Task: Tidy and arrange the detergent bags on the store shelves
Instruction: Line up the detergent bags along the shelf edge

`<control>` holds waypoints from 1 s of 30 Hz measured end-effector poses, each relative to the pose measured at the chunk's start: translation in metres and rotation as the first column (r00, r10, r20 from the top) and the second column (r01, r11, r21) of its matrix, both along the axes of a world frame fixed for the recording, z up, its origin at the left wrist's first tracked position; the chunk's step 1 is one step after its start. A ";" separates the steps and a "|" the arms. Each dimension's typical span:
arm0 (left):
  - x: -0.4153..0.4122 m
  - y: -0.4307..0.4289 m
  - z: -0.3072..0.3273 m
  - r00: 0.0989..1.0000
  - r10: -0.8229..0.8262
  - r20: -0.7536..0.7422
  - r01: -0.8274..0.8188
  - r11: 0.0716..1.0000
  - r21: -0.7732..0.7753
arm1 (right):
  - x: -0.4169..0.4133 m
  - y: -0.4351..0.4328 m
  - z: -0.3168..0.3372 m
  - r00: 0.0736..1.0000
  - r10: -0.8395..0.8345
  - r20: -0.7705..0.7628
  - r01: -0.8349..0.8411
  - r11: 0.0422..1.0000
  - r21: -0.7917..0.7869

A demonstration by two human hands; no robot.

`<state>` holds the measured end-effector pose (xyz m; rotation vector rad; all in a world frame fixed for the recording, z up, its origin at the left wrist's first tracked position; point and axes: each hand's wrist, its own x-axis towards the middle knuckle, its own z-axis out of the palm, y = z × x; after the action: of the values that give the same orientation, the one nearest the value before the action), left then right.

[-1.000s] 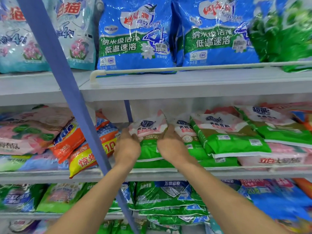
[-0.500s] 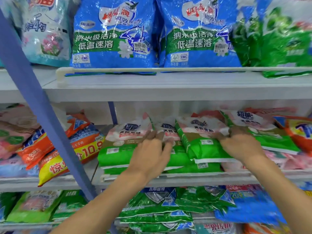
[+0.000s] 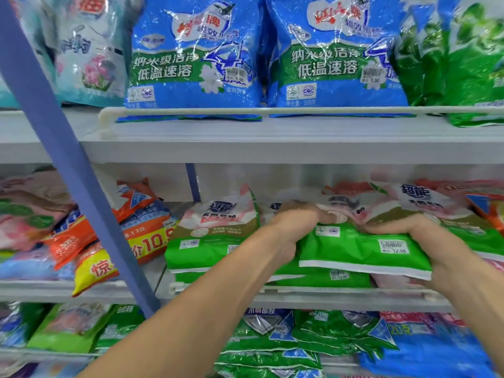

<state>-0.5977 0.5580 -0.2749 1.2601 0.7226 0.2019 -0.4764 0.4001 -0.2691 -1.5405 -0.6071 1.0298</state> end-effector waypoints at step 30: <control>-0.140 0.143 -0.008 0.739 0.637 -0.219 -0.403 0.679 0.613 | -0.126 0.178 -0.012 0.781 0.044 0.623 0.174 0.943 -0.285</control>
<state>-0.7377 0.7013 -0.2833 1.6134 1.4986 0.6735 -0.6022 0.5781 -0.2807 -2.2173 -0.8547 0.5557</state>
